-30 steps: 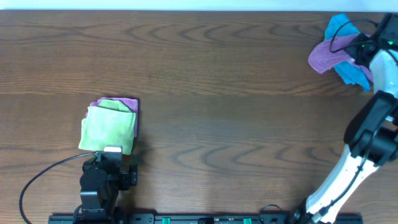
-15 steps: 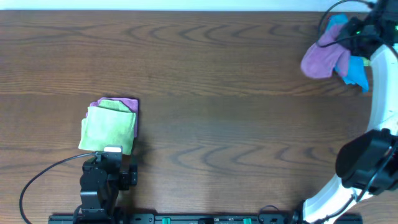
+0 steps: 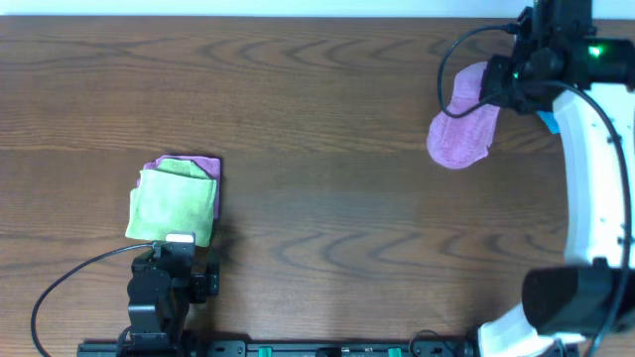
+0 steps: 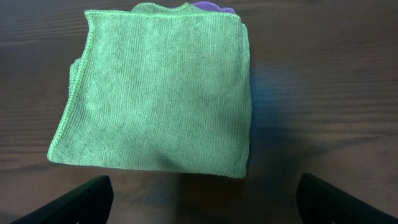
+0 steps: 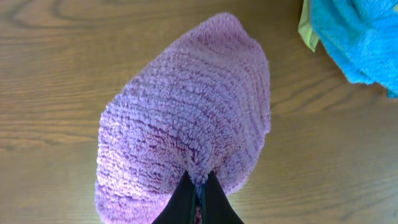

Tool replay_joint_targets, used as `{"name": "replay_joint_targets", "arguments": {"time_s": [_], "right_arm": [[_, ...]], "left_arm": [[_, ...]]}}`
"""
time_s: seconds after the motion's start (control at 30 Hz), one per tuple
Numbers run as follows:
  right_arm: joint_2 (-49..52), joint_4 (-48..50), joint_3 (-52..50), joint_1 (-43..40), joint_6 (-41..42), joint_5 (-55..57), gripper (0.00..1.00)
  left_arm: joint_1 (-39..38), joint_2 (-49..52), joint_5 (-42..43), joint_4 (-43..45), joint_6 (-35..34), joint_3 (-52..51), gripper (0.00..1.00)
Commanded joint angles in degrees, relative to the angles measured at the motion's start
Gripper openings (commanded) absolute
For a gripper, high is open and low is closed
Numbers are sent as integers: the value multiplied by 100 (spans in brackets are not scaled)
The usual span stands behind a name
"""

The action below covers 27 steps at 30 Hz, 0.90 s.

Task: Fold the cloth
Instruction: 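Lift the pink cloth and drag it toward the table center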

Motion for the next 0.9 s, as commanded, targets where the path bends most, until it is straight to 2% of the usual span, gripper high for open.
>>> {"name": "replay_joint_targets", "arguments": {"time_s": [0.0,0.2,0.33,0.6,0.87], "right_arm": [[-568,177,-745,-122,-374,-398,1],[-2430,1460,-3432,-118,-463,-699,1],[-2872,1851,-4382,109,-407,-931,1],[-2599,2824,-4896,1073,-120,-1132,1],[-1193,4548,-4894,1941,332,-1128,1]], "left_arm": [[17,-39,0,-37,-26,-72,95],[17,-39,0,-37,-26,-72,95],[17,-39,0,-37,-26,-72,95],[17,-39,0,-37,-26,-72,95],[17,-39,0,-39,-26,-72,95]]}}
